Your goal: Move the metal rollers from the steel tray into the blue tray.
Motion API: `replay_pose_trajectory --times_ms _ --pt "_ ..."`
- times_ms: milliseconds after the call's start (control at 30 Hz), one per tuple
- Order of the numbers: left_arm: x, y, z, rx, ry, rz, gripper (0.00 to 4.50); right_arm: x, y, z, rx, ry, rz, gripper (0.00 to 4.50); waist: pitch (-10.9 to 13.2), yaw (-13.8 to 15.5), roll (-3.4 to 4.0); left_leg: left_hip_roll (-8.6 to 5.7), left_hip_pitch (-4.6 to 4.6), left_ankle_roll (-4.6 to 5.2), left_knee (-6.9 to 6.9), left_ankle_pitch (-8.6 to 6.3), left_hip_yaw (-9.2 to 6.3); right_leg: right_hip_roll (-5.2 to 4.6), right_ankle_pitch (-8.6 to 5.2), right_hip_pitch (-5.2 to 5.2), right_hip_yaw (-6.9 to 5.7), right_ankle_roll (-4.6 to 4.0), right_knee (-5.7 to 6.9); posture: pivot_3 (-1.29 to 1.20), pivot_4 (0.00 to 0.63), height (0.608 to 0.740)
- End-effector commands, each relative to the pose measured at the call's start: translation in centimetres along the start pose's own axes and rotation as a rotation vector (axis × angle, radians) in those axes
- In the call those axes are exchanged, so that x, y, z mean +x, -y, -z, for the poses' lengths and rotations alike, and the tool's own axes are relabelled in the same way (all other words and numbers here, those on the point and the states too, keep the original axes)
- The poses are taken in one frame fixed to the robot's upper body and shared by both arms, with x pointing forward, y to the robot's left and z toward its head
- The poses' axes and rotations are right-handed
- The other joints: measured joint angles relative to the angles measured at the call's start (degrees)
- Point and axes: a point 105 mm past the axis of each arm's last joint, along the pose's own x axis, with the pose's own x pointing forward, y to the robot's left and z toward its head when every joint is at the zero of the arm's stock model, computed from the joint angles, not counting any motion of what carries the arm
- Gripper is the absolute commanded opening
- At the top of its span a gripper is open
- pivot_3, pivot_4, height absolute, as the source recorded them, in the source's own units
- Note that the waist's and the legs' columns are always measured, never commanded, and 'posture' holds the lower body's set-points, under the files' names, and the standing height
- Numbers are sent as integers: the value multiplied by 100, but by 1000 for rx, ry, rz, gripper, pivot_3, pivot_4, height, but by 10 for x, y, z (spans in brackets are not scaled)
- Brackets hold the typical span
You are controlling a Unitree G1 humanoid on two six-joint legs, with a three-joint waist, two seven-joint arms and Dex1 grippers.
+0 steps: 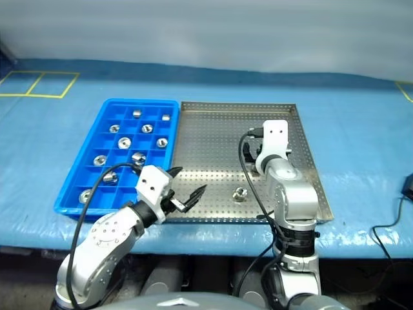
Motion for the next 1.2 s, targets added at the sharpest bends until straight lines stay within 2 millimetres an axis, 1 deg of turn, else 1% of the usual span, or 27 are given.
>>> replay_pose_trajectory --times_ms 33,100,200,300,367,500,767,1200 --pt "0 8 -4 8 15 50 4434 1 -1 6 50 -15 -8 4476 0 -68 0 1 5 -1 0 1 2 3 0 0 5 -1 5 97 150 740" --pt "0 9 -4 9 10 53 4434 2 -4 11 75 -32 -27 4476 0 -90 0 2 16 -2 0 2 3 7 -7 8 10 7 10 102 150 740" --pt "0 9 -3 12 4 51 4434 3 -9 13 82 -36 -51 4476 3 -89 4 6 36 -1 0 2 8 5 -17 23 18 23 13 107 150 740" --pt "0 8 -2 13 2 45 4434 5 -12 17 81 -50 -67 4476 3 -88 4 9 76 1 -6 1 10 -3 -21 65 20 22 1 113 150 740" --pt "0 8 -2 12 3 42 4434 7 -13 22 74 -64 -68 4476 3 -87 4 8 79 4 -5 3 11 -6 -32 72 22 2 -5 113 150 740" --pt "0 7 -2 14 2 33 4434 10 -16 35 64 -109 -85 4476 3 -68 4 4 79 9 -5 6 19 -10 -30 71 30 5 -6 130 150 740" --pt "1 6 -2 17 4 20 4434 11 -21 36 43 -109 -107 4476 3 -53 4 5 79 9 -8 6 20 -9 -28 69 33 8 -5 133 150 740" --pt "3 5 -2 16 4 6 4434 11 -23 38 32 -113 -113 4476 3 -27 4 4 79 10 -9 6 21 -10 -28 69 33 9 -7 140 150 740"
